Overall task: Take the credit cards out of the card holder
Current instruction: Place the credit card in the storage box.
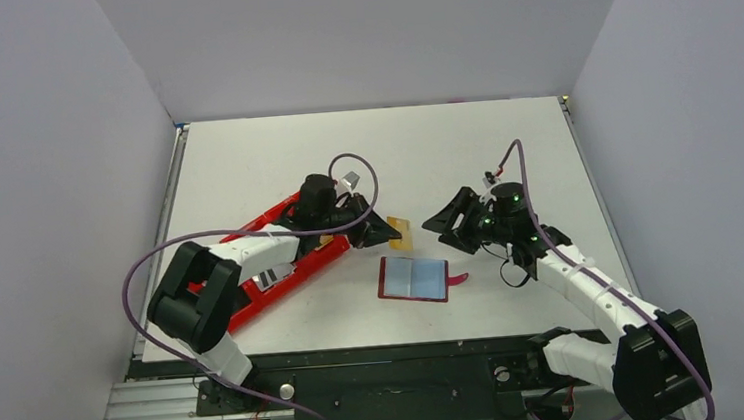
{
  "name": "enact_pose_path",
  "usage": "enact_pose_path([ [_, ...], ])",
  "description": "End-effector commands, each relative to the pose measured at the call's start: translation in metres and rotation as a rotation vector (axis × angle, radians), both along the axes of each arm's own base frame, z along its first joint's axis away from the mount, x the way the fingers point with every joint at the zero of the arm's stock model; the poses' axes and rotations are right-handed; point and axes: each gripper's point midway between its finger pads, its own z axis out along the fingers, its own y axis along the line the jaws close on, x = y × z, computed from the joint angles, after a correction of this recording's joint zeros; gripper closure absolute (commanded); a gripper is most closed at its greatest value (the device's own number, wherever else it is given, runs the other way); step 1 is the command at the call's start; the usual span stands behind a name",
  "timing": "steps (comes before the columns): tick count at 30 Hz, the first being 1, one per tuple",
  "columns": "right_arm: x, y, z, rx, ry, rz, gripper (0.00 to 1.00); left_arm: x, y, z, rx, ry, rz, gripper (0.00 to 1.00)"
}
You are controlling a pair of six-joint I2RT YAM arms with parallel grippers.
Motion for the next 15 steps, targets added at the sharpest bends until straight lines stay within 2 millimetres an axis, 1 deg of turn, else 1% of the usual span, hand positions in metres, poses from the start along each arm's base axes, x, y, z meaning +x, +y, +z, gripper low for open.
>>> enact_pose_path([
  [1, 0.002, -0.032, 0.007, -0.214, -0.056, -0.062, 0.43, 0.020, 0.030, 0.017, 0.173, -0.142, 0.057, 1.00],
  [2, 0.003, -0.038, 0.004, -0.243, -0.055, -0.081, 0.43, 0.023, 0.038, 0.020, 0.201, -0.178, 0.065, 1.00],
  [3, 0.001, -0.041, 0.002, -0.261, -0.050, -0.082, 0.43, 0.024, 0.046, 0.016, 0.248, -0.164, 0.081, 1.00],
  [4, 0.001, -0.043, 0.001, -0.274, -0.049, -0.088, 0.43, 0.028, 0.056, 0.018, 0.275, -0.193, 0.092, 1.00],
  [5, -0.001, -0.044, -0.001, -0.282, -0.045, -0.089, 0.43, 0.029, 0.066, 0.014, 0.334, -0.177, 0.117, 1.00],
  [6, -0.001, -0.045, -0.002, -0.287, -0.044, -0.092, 0.43, 0.032, 0.075, 0.016, 0.366, -0.206, 0.126, 1.00],
  [7, -0.001, -0.047, -0.002, -0.293, -0.043, -0.092, 0.43, 0.034, 0.086, 0.012, 0.430, -0.195, 0.151, 1.00],
  [8, -0.001, -0.048, -0.003, -0.302, -0.041, -0.095, 0.43, 0.036, 0.095, 0.014, 0.464, -0.212, 0.162, 1.00],
  [9, -0.002, -0.049, -0.005, -0.311, -0.036, -0.093, 0.43, 0.037, 0.106, 0.011, 0.521, -0.202, 0.188, 1.00],
  [10, -0.002, -0.051, -0.006, -0.321, -0.035, -0.097, 0.43, 0.038, 0.114, 0.013, 0.548, -0.213, 0.202, 1.00],
  [12, -0.004, -0.053, -0.008, -0.336, -0.028, -0.097, 0.43, 0.037, 0.136, 0.008, 0.640, -0.193, 0.240, 1.00],
  [15, -0.004, -0.054, -0.011, -0.349, -0.022, -0.096, 0.43, 0.042, 0.162, 0.004, 0.736, -0.180, 0.306, 1.00],
])
